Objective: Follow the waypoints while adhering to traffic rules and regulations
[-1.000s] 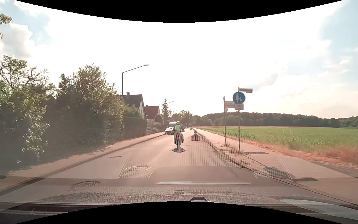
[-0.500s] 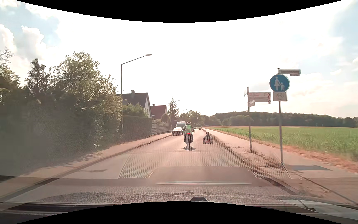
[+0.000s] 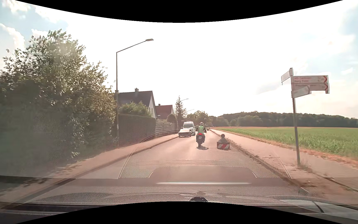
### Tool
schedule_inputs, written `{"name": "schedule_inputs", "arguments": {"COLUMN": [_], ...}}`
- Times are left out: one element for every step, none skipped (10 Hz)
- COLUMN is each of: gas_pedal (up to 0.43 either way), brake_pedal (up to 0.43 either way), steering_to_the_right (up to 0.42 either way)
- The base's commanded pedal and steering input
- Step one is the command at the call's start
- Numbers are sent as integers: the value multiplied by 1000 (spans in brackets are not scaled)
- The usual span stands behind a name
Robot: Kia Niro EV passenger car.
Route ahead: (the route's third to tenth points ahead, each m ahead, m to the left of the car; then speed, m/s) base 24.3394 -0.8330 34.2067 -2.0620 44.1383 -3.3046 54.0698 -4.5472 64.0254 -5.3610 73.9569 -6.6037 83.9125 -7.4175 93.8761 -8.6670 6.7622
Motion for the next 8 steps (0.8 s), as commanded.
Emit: {"name": "schedule_inputs", "arguments": {"gas_pedal": [209, 209, 209, 197, 197, 177, 169, 169], "brake_pedal": [0, 0, 0, 0, 0, 0, 0, 0], "steering_to_the_right": [-7, 1, 5, 5, 9, 16, 26, 33]}}
